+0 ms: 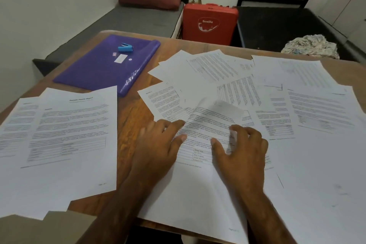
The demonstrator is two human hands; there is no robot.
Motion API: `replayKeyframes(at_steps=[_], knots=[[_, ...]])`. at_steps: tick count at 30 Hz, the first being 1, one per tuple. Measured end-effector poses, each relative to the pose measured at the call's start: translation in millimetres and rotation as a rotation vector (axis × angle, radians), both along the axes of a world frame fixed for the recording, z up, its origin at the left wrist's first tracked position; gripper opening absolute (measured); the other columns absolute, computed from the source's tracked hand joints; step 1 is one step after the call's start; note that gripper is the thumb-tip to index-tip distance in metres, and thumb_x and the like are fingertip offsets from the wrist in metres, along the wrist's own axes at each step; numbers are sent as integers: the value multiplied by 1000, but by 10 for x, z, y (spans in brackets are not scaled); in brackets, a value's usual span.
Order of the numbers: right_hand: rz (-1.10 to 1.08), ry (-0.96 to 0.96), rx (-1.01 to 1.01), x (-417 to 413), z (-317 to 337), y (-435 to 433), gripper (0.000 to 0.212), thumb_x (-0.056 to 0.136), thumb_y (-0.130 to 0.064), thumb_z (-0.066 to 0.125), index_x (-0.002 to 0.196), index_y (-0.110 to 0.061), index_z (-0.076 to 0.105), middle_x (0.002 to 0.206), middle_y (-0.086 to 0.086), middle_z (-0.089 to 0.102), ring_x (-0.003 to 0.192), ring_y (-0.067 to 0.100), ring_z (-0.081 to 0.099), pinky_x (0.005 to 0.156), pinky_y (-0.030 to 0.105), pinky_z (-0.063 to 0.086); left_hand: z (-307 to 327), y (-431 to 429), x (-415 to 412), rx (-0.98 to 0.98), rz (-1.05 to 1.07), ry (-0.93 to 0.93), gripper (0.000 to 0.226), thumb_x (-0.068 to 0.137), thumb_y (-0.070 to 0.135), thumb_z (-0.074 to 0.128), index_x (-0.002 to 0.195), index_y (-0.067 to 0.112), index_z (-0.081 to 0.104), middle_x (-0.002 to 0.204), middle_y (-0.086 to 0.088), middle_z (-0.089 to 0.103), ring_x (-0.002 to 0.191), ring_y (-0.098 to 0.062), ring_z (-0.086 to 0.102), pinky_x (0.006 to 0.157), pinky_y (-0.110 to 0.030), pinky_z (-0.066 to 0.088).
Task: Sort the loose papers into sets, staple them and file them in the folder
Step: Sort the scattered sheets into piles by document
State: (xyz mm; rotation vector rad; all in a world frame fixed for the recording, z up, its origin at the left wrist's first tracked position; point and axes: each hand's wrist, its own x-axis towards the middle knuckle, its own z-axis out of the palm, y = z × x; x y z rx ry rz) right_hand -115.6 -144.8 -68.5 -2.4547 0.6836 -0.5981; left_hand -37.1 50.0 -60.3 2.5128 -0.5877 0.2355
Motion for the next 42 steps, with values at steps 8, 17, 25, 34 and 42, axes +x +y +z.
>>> replayKeyframes(at_steps=[8, 17, 25, 34, 42], knots=[[20, -107, 130, -19, 115, 16, 66, 85, -43, 80, 139, -19, 50, 138, -1, 57, 125, 23, 45, 107, 40, 38, 102, 57, -66, -414, -57, 257, 35, 98, 51, 60, 131, 50, 47, 119, 42, 57, 109, -1, 62, 84, -27, 59], [117, -99, 542, -184, 575, -334, 48, 89, -35, 80, 129, -39, 53, 129, -13, 56, 111, 7, 60, 87, 22, 49, 495, -313, -64, -841, -18, 464, 35, 93, 40, 72, 118, 55, 53, 127, 11, 66, 105, -18, 73, 76, -34, 65], [96, -9, 896, -390, 686, -712, 48, 91, -5, 76, 128, -27, 54, 98, -2, 80, 81, 9, 78, 72, 27, 60, 497, -470, -126, -809, 14, 490, 42, 92, 36, 76, 124, 48, 51, 125, 12, 65, 106, -19, 71, 82, -38, 65], [247, 63, 921, -14, 601, -190, 24, 88, -1, 77, 109, -13, 76, 98, 1, 81, 92, 27, 78, 92, 42, 58, 560, 790, 30, 63, 445, 132, 54, 102, 56, 46, 151, 32, 38, 154, 5, 47, 138, -20, 50, 114, -32, 37], [350, 145, 884, 279, 543, 452, 24, 89, -4, 78, 111, -15, 74, 103, 2, 80, 95, 26, 76, 87, 38, 57, 332, 1814, -96, 498, 415, 254, 62, 104, 62, 26, 160, 36, 22, 171, 6, 16, 158, -22, 15, 128, -53, 8]])
